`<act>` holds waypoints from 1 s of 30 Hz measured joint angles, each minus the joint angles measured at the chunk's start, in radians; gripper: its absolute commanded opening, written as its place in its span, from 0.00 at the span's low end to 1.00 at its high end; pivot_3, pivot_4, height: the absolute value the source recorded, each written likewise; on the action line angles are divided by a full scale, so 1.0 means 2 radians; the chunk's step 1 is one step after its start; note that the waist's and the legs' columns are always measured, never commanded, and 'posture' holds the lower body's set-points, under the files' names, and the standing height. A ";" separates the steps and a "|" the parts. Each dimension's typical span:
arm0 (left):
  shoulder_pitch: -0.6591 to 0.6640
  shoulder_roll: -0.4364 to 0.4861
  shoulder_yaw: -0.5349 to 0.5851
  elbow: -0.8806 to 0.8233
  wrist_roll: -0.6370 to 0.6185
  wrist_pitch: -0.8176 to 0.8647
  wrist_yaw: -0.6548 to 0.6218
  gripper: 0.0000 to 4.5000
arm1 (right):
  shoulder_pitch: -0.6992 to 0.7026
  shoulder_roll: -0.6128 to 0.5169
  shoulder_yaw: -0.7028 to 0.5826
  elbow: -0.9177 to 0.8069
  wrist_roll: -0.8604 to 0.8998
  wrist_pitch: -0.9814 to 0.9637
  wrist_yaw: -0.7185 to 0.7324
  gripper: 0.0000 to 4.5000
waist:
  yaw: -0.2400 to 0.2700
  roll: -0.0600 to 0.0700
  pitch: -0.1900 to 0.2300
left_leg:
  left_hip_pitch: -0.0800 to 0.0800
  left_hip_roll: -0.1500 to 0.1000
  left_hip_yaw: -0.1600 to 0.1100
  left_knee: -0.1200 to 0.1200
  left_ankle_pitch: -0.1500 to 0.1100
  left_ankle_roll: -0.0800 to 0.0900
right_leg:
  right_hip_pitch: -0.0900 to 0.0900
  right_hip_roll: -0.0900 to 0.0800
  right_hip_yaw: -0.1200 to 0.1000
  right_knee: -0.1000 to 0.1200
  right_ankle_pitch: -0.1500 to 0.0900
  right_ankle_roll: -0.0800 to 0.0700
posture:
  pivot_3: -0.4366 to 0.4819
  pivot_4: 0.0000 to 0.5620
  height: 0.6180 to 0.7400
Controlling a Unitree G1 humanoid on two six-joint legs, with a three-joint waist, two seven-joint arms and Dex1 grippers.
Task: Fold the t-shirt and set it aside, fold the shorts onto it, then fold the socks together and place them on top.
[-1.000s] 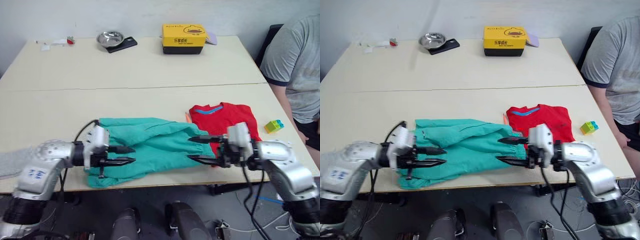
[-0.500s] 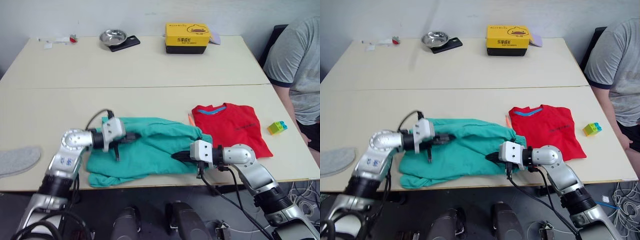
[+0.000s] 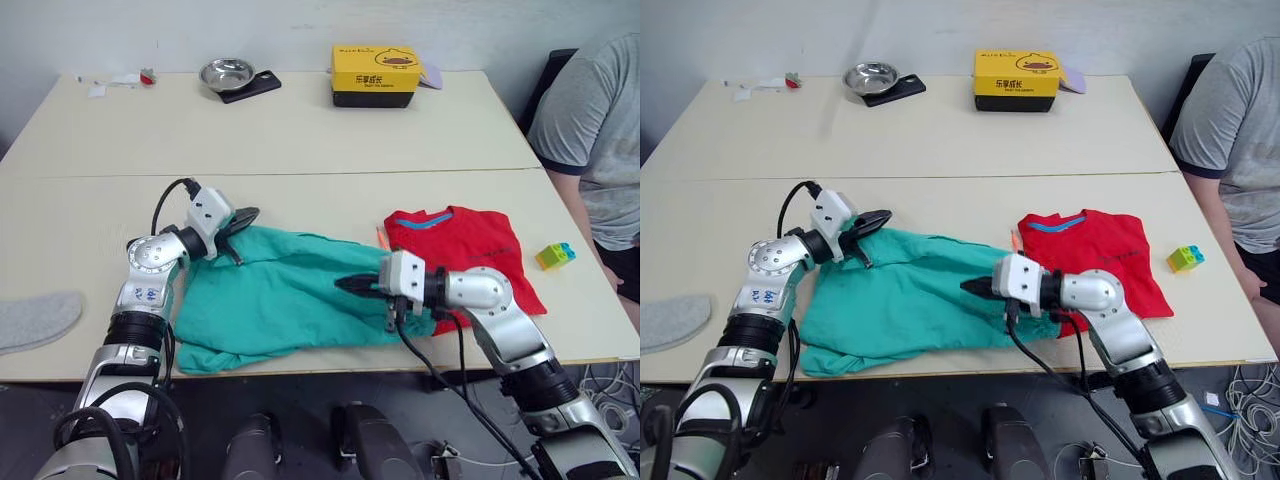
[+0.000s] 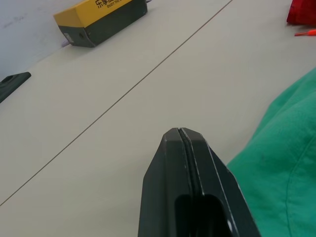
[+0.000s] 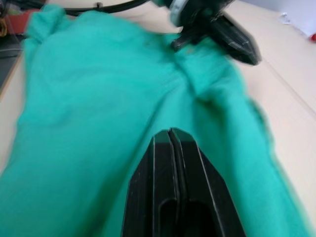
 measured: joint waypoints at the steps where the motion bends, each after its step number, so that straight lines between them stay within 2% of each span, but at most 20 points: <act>1: 0.005 0.002 0.008 -0.015 -0.012 0.007 -0.007 0.00 | -0.005 0.001 -0.003 -0.009 -0.001 0.006 -0.007 0.00 | 0.001 0.000 0.000 | 0.000 0.000 0.000 0.000 0.000 0.000 | 0.000 0.000 0.000 0.000 0.000 0.000 | 0.48 0.27 1.00; 3: 0.029 0.012 0.027 -0.073 -0.064 0.027 -0.051 0.00 | -0.012 -0.006 -0.003 -0.018 -0.012 0.008 -0.007 0.00 | 0.001 0.000 0.000 | 0.000 0.000 0.000 0.000 0.000 0.000 | 0.000 0.000 0.000 0.000 0.000 0.000 | 0.48 0.27 1.00; 5: 0.072 0.039 0.029 -0.164 -0.126 0.060 -0.128 0.00 | -0.014 -0.022 0.008 -0.024 -0.027 0.010 0.002 0.00 | 0.000 0.000 0.000 | 0.000 0.000 0.001 -0.001 0.000 0.000 | 0.000 0.000 0.000 -0.001 0.000 0.000 | 0.48 0.27 1.00; 7: 0.112 0.076 0.008 -0.219 -0.134 0.079 -0.183 0.00 | -0.011 -0.028 0.020 -0.022 -0.047 0.017 0.005 0.00 | -0.001 0.000 0.000 | 0.001 0.000 0.001 -0.001 -0.001 -0.001 | 0.001 0.000 0.000 -0.001 -0.001 -0.001 | 0.48 0.27 1.00; 9: 0.142 0.079 -0.014 -0.229 -0.109 0.075 -0.190 0.00 | -0.006 -0.027 0.033 -0.003 -0.076 0.018 -0.006 0.00 | 0.000 0.001 0.000 | 0.001 0.000 0.001 -0.001 -0.001 -0.001 | 0.001 0.000 0.001 -0.001 -0.001 -0.001 | 0.48 0.27 1.00; 14: 0.156 0.045 -0.041 -0.182 -0.020 0.014 -0.118 0.00 | -0.012 0.002 0.036 0.053 -0.124 0.002 -0.063 0.00 | 0.001 0.000 0.000 | 0.001 -0.001 0.000 0.000 0.000 0.001 | 0.001 -0.001 0.000 -0.001 0.000 -0.002 | 0.48 0.27 1.00; 22: 0.093 0.026 -0.030 -0.061 0.066 -0.051 0.037 0.00 | -0.063 0.005 0.024 0.122 -0.155 -0.035 -0.116 0.00 | 0.000 0.000 0.000 | 0.000 0.000 0.001 -0.001 0.000 0.001 | 0.000 -0.001 0.000 -0.001 0.001 -0.002 | 0.48 0.27 1.00; 27: 0.077 0.011 -0.010 -0.014 0.062 -0.062 0.082 0.00 | -0.095 0.011 -0.003 0.195 -0.158 -0.039 -0.157 0.00 | 0.000 0.000 0.000 | 0.001 0.000 0.001 0.000 0.000 0.001 | 0.000 -0.001 0.000 -0.001 0.001 -0.002 | 0.48 0.27 1.00; 30: 0.076 -0.006 0.008 -0.007 0.035 -0.045 0.083 0.00 | -0.098 0.037 -0.040 0.209 -0.120 -0.018 -0.165 0.00 | 0.000 0.000 0.000 | 0.001 0.000 0.001 -0.001 0.000 0.001 | 0.000 0.000 0.000 0.000 0.001 -0.002 | 0.48 0.27 1.00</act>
